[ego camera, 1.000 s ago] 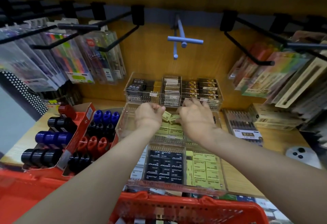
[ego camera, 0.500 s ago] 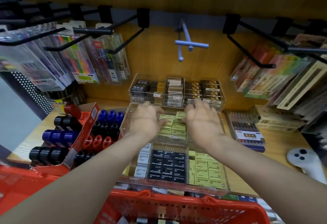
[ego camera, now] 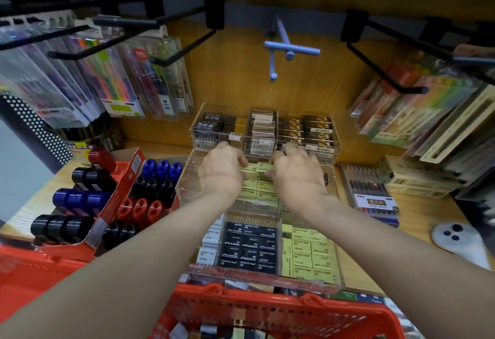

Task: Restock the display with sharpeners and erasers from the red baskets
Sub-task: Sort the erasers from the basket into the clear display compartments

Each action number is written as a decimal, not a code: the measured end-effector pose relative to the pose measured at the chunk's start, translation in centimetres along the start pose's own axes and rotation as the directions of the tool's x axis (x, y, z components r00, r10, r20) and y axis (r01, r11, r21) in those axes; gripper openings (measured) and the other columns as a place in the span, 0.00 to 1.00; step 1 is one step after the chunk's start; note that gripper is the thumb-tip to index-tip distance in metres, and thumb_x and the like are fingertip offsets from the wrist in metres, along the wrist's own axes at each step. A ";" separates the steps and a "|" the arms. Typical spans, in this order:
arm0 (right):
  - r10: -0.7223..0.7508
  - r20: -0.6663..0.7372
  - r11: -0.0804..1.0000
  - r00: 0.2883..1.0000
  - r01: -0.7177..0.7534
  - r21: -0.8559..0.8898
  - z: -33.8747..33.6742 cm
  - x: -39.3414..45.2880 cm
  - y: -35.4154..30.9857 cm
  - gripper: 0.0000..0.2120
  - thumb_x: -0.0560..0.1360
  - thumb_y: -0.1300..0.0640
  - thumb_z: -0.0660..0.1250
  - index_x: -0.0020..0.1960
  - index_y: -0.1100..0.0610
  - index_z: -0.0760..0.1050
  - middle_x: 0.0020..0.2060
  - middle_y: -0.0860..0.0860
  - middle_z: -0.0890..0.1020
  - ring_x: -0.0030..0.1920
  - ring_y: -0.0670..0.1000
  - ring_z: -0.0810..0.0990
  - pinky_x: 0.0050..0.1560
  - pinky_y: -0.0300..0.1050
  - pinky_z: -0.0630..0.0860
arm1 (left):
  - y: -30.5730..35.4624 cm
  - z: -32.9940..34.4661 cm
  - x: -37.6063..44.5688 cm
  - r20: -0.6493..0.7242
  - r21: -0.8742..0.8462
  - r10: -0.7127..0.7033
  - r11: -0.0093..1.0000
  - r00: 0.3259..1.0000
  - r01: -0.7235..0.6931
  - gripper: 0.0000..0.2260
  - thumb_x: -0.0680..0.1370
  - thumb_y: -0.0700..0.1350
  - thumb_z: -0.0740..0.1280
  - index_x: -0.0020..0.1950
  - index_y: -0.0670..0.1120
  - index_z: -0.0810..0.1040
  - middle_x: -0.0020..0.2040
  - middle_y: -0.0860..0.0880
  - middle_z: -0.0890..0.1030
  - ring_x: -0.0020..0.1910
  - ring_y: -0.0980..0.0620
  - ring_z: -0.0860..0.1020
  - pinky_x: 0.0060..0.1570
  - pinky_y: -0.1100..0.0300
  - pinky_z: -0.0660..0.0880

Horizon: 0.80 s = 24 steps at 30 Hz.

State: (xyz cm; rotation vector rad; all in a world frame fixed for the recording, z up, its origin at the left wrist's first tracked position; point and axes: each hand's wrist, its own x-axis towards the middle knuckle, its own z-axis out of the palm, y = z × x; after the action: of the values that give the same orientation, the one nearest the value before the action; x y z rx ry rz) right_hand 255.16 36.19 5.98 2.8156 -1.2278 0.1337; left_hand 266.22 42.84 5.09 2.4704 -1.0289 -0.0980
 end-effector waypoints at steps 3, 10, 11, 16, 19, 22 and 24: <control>-0.006 -0.008 0.996 1.000 0.005 -0.089 0.4 0.3 -0.1 0.16 0.75 0.54 0.71 0.62 0.55 0.76 0.62 0.55 0.75 0.64 0.57 0.71 0.64 0.55 0.67 | -0.1 0.0 0.0 0.031 -0.017 0.004 1.000 0.999 -0.003 0.08 0.72 0.48 0.76 0.48 0.55 0.82 0.55 0.53 0.76 0.48 0.52 0.73 0.43 0.59 0.70; -0.048 -0.005 0.991 0.999 0.047 -0.125 -0.3 0.3 -0.6 0.06 0.74 0.58 0.70 0.51 0.52 0.81 0.49 0.50 0.80 0.54 0.54 0.76 0.59 0.53 0.66 | -0.3 -0.3 -1.4 0.101 -0.007 0.267 0.963 0.958 -0.268 0.08 0.78 0.47 0.69 0.56 0.52 0.82 0.53 0.53 0.74 0.58 0.50 0.73 0.56 0.54 0.74; -0.051 -0.010 0.996 0.999 0.050 -0.075 -0.4 0.0 -0.4 0.06 0.75 0.57 0.70 0.51 0.52 0.81 0.49 0.49 0.81 0.53 0.53 0.77 0.59 0.53 0.67 | -0.3 -0.3 -1.9 0.107 -0.012 0.328 0.945 0.939 -0.328 0.08 0.80 0.46 0.67 0.57 0.51 0.82 0.54 0.53 0.76 0.59 0.50 0.72 0.58 0.53 0.73; -0.078 -0.091 0.880 0.993 0.112 0.463 -2.8 -3.8 6.2 0.13 0.80 0.60 0.62 0.60 0.49 0.79 0.56 0.44 0.80 0.54 0.46 0.78 0.56 0.37 0.73 | 0.4 -0.4 -4.6 0.373 -0.165 0.400 0.916 0.837 -0.364 0.20 0.81 0.58 0.59 0.70 0.51 0.73 0.65 0.49 0.79 0.61 0.49 0.79 0.68 0.50 0.71; -0.193 0.126 0.934 0.973 0.143 0.328 -3.8 -6.7 10.5 0.24 0.76 0.68 0.61 0.67 0.47 0.74 0.66 0.46 0.76 0.67 0.48 0.72 0.70 0.46 0.67 | 0.7 -0.3 -6.1 0.540 -0.065 0.369 0.914 0.756 -0.400 0.35 0.76 0.67 0.60 0.79 0.54 0.56 0.74 0.50 0.70 0.73 0.48 0.68 0.75 0.45 0.59; -0.175 0.289 0.965 0.941 0.105 0.241 -3.4 -8.7 11.4 0.33 0.73 0.66 0.60 0.75 0.45 0.63 0.73 0.46 0.67 0.75 0.49 0.59 0.75 0.58 0.57 | 1.0 -0.4 -7.3 0.424 -0.093 0.365 0.928 0.829 -0.361 0.38 0.75 0.60 0.68 0.79 0.56 0.52 0.76 0.53 0.65 0.76 0.50 0.60 0.76 0.46 0.54; -0.151 0.299 0.980 0.942 0.104 0.169 -3.0 -9.3 10.7 0.33 0.73 0.62 0.62 0.76 0.47 0.59 0.74 0.47 0.67 0.76 0.50 0.57 0.73 0.63 0.54 | 1.5 -0.2 -8.1 0.314 -0.126 0.452 0.891 0.835 -0.436 0.36 0.76 0.56 0.69 0.79 0.56 0.54 0.77 0.55 0.61 0.77 0.53 0.57 0.77 0.46 0.55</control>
State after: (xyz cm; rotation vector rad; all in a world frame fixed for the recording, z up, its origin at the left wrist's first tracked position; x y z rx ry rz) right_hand 240.84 36.02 8.29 3.1302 -1.1213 -0.2450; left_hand 259.52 47.58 5.05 2.1433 -1.7018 -0.4013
